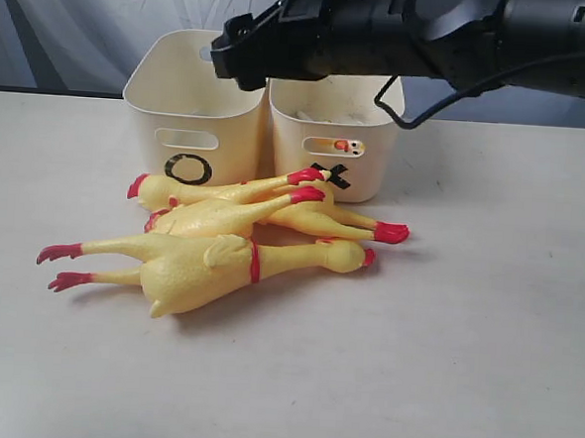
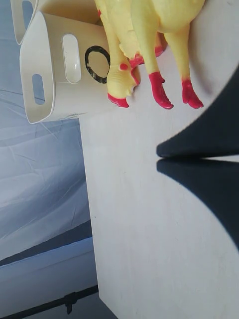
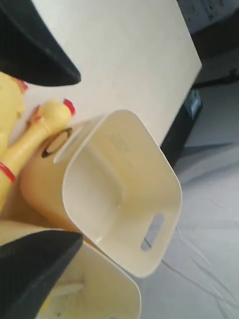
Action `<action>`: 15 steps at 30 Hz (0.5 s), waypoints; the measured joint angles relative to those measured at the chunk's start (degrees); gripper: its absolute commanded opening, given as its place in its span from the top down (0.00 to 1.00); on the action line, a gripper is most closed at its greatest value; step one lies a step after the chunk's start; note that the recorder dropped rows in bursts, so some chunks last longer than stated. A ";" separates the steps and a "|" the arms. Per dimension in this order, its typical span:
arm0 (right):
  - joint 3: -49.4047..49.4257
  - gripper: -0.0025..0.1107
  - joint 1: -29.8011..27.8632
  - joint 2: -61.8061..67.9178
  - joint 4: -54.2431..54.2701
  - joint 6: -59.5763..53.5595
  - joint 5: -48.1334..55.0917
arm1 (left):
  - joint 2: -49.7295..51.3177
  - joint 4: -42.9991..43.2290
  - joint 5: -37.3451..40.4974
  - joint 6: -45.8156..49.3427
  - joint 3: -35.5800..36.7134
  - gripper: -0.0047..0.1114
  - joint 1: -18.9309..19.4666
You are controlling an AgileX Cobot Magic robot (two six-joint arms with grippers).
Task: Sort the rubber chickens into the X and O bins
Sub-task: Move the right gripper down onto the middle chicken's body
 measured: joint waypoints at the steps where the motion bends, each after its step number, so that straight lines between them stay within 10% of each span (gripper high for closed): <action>1: 0.00 0.41 0.00 -0.64 0.00 0.00 3.25 | 0.00 0.00 0.00 0.00 0.00 0.96 0.00; 7: 0.00 0.67 0.00 -2.09 -1.81 2.03 15.83 | 0.00 0.00 0.00 0.00 0.00 0.96 0.00; 15: 0.00 0.49 0.00 -2.14 -17.99 2.33 26.15 | 0.00 0.00 0.00 0.00 0.00 0.96 0.00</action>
